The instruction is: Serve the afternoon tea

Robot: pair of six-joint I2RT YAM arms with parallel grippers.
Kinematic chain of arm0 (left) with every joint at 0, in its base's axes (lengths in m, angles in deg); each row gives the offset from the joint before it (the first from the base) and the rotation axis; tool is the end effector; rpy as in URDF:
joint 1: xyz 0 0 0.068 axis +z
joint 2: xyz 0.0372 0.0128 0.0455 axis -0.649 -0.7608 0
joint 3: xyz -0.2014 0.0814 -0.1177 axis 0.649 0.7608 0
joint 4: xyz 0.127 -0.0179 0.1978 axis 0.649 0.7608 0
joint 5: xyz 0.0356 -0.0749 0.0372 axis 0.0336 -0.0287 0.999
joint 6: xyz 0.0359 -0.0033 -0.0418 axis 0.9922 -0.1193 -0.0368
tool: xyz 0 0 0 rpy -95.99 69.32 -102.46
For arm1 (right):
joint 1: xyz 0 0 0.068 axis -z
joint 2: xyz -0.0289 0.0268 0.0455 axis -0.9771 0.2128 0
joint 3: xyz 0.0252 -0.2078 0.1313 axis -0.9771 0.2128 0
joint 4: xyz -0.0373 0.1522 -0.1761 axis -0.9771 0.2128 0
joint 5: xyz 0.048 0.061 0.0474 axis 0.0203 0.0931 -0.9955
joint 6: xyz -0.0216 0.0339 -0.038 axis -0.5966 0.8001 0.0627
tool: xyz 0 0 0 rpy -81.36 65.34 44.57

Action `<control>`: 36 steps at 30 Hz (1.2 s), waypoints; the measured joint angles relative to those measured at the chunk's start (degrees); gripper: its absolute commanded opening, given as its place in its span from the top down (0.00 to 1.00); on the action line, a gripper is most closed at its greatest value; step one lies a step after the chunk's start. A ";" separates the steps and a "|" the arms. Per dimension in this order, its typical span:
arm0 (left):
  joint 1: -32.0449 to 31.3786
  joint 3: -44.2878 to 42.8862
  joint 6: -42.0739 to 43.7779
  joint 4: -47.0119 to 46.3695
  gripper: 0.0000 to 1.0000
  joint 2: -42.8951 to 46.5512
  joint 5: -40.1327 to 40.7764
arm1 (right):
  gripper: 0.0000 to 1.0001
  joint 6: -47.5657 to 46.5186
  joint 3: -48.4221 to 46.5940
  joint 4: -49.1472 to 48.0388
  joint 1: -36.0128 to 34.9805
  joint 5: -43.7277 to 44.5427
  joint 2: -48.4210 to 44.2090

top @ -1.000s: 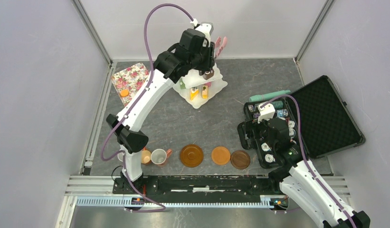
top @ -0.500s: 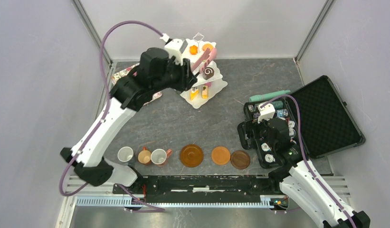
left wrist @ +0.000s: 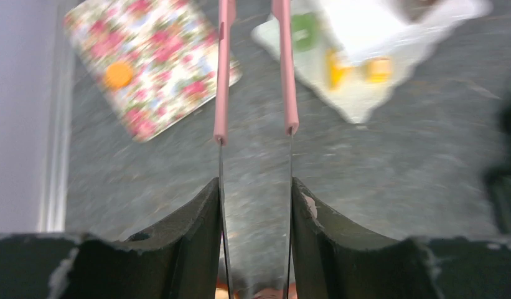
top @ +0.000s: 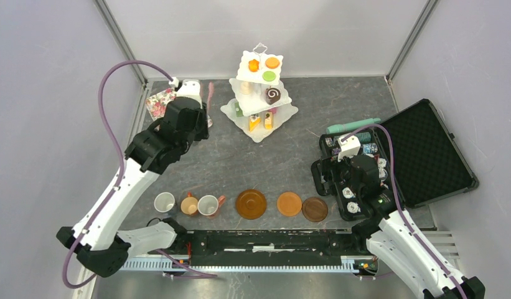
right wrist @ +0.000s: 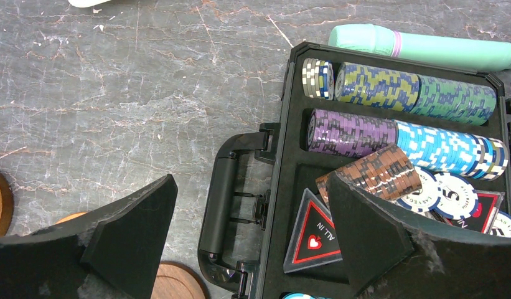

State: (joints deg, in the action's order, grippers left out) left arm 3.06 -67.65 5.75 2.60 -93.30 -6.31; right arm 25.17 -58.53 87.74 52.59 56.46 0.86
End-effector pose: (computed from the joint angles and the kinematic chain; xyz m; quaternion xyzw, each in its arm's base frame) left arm 0.1612 -0.1016 0.4025 0.0407 0.8519 -0.0337 0.5210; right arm 0.1376 0.0590 0.2262 -0.1123 0.8329 0.0857 0.5351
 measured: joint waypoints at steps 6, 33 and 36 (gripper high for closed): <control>18.12 12.00 -3.23 0.26 0.51 0.20 0.55 | 0.02 0.00 0.00 0.00 -0.02 0.00 -0.02; 46.73 13.07 -9.49 -11.58 0.50 -25.94 -23.32 | 0.02 0.00 0.00 0.02 -0.39 0.04 0.00; 47.36 12.22 -10.12 -12.13 0.50 -28.06 -24.35 | 0.02 0.00 0.00 0.02 -0.39 0.04 0.02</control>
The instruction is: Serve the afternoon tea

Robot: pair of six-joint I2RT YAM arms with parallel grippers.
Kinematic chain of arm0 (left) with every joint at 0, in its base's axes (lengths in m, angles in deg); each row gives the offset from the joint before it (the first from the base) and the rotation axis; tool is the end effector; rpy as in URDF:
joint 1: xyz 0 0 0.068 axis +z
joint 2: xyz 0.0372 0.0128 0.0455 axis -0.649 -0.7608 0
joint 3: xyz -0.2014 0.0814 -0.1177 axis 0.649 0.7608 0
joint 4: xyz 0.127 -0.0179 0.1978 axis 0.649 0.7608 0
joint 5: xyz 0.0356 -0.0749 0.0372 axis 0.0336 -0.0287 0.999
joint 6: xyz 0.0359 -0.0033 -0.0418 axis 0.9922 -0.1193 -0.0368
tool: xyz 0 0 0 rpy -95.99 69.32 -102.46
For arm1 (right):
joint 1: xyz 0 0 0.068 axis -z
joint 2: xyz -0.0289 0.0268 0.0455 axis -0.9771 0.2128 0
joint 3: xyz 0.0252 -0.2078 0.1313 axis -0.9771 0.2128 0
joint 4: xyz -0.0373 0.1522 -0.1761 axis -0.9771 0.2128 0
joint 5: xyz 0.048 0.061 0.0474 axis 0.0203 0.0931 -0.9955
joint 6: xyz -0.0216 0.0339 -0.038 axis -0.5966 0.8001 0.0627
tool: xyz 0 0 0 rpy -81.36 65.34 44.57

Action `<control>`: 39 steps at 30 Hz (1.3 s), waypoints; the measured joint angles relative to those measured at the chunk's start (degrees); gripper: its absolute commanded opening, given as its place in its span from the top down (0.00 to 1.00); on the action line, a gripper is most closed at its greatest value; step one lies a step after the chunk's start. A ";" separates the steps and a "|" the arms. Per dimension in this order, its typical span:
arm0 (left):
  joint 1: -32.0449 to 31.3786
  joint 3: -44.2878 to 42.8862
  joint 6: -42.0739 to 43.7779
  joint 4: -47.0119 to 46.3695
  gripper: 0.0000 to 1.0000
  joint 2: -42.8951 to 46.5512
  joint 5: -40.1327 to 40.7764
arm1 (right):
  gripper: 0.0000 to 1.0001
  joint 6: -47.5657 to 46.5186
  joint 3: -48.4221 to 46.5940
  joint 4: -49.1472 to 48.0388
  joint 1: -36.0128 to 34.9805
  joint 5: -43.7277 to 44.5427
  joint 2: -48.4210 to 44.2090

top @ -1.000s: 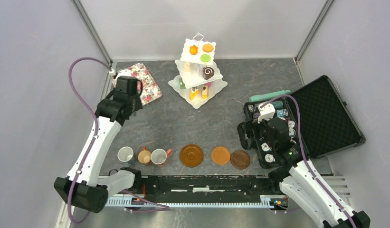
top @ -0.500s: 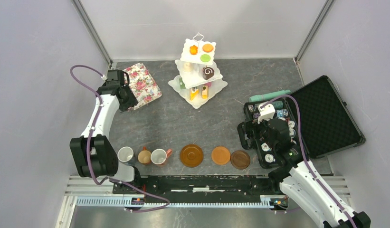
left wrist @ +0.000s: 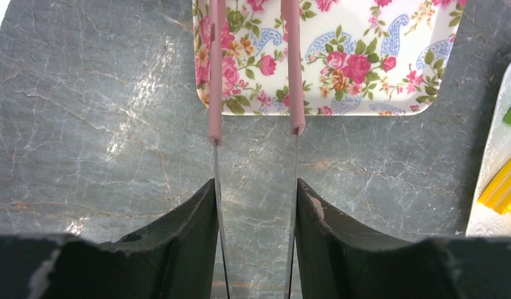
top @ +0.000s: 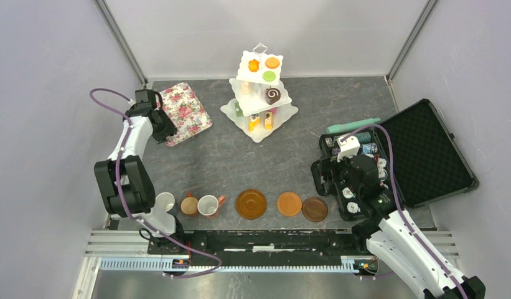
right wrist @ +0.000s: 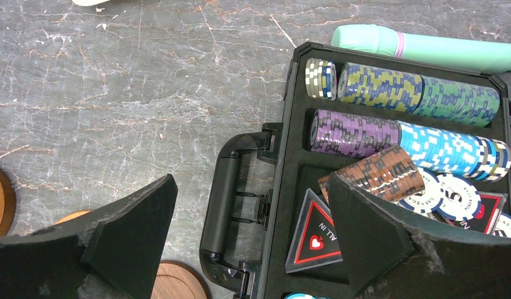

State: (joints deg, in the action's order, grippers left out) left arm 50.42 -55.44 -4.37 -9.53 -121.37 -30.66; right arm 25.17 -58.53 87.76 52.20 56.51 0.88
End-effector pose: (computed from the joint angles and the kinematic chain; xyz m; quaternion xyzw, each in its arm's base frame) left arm 0.3041 0.0554 0.2371 -0.3065 0.9131 -0.0138 0.2685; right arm 0.1372 0.0599 0.2261 -0.1150 0.8327 0.0871 0.5346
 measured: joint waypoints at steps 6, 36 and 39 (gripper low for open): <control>0.59 -3.21 -0.94 -0.33 0.50 -4.20 -0.28 | 0.02 0.00 0.00 0.00 0.00 0.02 -0.02; 1.97 -10.99 -1.38 0.42 0.48 -12.24 1.29 | 0.02 0.00 0.00 0.00 0.00 0.24 -0.04; 2.16 -11.30 -1.36 0.39 0.56 -13.05 1.22 | 0.02 0.00 0.00 0.00 0.00 0.22 -0.04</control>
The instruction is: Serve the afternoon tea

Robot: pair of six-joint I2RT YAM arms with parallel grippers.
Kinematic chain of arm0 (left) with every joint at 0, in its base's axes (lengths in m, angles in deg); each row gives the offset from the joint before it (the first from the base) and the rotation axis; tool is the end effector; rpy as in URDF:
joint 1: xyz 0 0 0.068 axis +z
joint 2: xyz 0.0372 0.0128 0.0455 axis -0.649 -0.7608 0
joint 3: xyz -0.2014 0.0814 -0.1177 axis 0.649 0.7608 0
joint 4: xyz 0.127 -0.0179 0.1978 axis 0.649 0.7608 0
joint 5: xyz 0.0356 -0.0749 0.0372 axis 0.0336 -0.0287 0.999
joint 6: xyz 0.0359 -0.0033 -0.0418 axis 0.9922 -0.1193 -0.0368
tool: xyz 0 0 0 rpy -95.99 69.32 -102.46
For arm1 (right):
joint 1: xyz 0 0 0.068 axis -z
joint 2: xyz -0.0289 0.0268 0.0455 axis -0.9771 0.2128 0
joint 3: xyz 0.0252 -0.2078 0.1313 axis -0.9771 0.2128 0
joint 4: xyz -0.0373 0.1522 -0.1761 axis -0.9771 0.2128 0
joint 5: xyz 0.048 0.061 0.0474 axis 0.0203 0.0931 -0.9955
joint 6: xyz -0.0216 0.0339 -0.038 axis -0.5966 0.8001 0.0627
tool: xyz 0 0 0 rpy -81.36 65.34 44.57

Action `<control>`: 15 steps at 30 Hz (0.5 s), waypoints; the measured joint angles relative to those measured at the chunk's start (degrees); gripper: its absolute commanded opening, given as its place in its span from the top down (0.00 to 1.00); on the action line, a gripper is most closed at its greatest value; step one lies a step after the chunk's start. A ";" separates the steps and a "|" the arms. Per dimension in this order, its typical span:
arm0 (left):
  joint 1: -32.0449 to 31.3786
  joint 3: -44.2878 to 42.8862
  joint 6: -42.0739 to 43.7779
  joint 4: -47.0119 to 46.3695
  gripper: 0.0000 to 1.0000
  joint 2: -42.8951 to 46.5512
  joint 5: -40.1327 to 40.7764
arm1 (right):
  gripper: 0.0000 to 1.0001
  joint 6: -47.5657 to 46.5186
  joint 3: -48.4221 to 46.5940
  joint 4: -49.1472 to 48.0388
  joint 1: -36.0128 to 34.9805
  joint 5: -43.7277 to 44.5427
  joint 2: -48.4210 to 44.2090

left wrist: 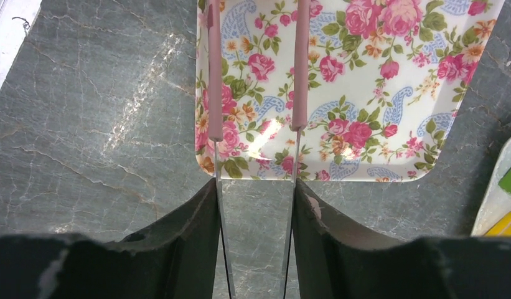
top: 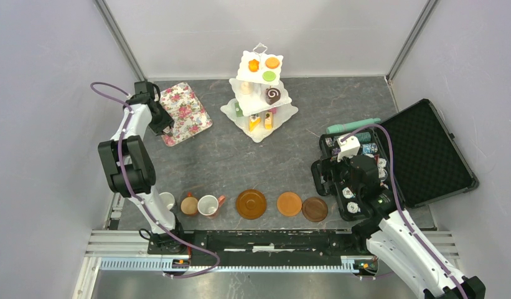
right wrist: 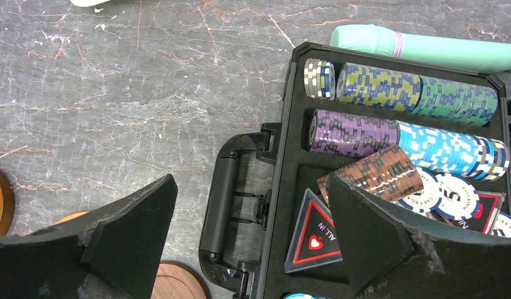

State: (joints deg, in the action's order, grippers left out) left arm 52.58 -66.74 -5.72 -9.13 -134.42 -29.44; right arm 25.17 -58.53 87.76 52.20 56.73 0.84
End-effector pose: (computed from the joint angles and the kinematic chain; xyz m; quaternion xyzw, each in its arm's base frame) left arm 0.3496 0.0779 0.2205 -0.3380 0.9068 0.0009 0.2519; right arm 0.1372 0.0598 0.2262 -0.1139 0.8326 0.0856 0.5352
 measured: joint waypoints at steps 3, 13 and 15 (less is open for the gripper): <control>0.24 0.00 0.09 0.00 0.63 -0.20 -0.17 | 0.02 0.00 0.00 0.00 0.00 0.02 0.00; 0.31 0.44 0.13 0.02 0.78 3.26 -0.42 | 0.02 0.00 0.00 0.00 0.00 0.02 -0.09; 0.28 0.83 0.13 0.26 0.79 6.19 -1.31 | 0.02 0.00 0.00 0.00 0.00 0.02 -0.09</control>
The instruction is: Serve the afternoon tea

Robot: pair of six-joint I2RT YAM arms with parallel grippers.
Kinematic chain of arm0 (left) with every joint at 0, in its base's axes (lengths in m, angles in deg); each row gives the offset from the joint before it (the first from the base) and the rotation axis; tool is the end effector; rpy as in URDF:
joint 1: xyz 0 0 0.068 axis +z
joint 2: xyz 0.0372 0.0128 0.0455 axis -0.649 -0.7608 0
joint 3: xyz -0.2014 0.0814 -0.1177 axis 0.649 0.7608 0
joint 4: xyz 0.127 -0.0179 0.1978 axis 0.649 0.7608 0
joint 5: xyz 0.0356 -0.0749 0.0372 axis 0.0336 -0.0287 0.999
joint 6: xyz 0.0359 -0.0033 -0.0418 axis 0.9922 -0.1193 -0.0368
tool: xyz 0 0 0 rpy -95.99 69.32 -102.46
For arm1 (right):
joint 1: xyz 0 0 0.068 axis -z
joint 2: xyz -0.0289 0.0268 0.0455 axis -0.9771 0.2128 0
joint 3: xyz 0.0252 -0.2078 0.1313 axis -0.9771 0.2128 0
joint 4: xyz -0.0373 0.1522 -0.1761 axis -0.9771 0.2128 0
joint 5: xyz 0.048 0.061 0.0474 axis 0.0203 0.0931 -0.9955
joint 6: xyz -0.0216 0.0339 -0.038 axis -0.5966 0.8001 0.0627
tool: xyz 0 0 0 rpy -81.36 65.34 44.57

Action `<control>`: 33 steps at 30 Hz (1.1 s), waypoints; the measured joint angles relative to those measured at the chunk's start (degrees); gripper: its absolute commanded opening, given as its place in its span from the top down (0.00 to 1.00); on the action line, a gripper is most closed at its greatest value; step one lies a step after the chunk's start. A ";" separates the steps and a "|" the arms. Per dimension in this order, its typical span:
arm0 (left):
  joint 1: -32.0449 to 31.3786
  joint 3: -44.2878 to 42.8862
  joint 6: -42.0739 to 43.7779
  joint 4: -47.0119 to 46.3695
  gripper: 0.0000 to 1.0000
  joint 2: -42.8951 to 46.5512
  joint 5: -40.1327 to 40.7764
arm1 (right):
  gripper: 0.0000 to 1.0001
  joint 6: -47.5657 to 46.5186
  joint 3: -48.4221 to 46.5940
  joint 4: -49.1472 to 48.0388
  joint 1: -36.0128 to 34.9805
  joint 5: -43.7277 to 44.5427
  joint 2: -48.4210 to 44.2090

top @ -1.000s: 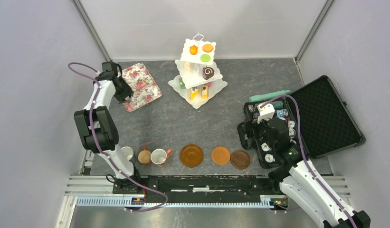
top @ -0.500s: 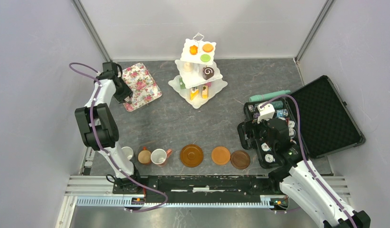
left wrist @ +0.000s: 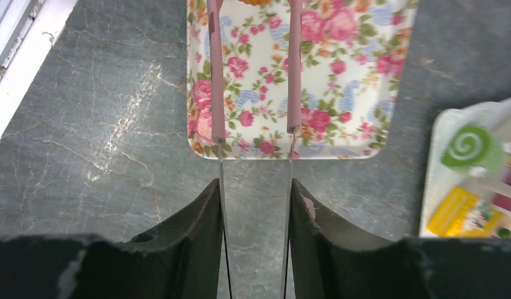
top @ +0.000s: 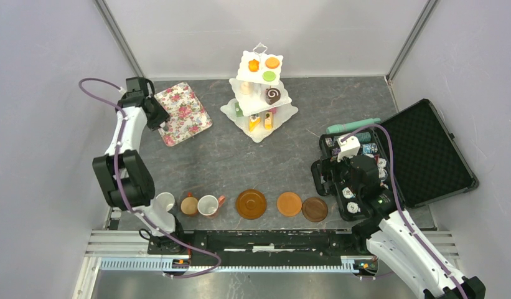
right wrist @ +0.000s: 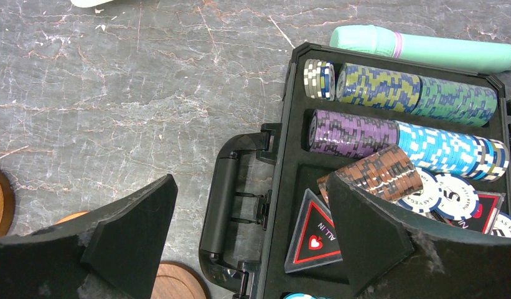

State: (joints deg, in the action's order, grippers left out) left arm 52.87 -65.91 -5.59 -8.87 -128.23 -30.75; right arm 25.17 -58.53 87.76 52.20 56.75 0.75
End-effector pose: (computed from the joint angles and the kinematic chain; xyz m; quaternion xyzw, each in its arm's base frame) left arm 0.3345 0.0755 0.2519 -0.3335 0.8959 -0.0151 0.2930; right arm 0.1370 0.0597 0.2264 -0.1137 0.8322 0.0856 0.5359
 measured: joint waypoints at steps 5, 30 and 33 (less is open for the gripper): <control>-1.53 0.22 -0.02 0.46 0.78 8.41 -3.06 | 0.02 0.00 0.00 0.00 0.00 0.00 0.00; -36.50 -17.11 3.21 3.32 0.72 14.60 -9.07 | 0.02 0.00 0.00 0.00 -0.26 0.11 -0.09; -37.73 -17.09 3.21 4.02 0.71 13.38 -8.68 | 0.02 0.00 0.00 0.00 -0.33 0.17 -0.15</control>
State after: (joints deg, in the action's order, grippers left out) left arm 15.14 -83.00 -2.38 -4.85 -114.85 -39.43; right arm 25.17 -58.53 87.76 51.87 56.92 0.60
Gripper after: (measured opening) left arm 0.454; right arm 0.978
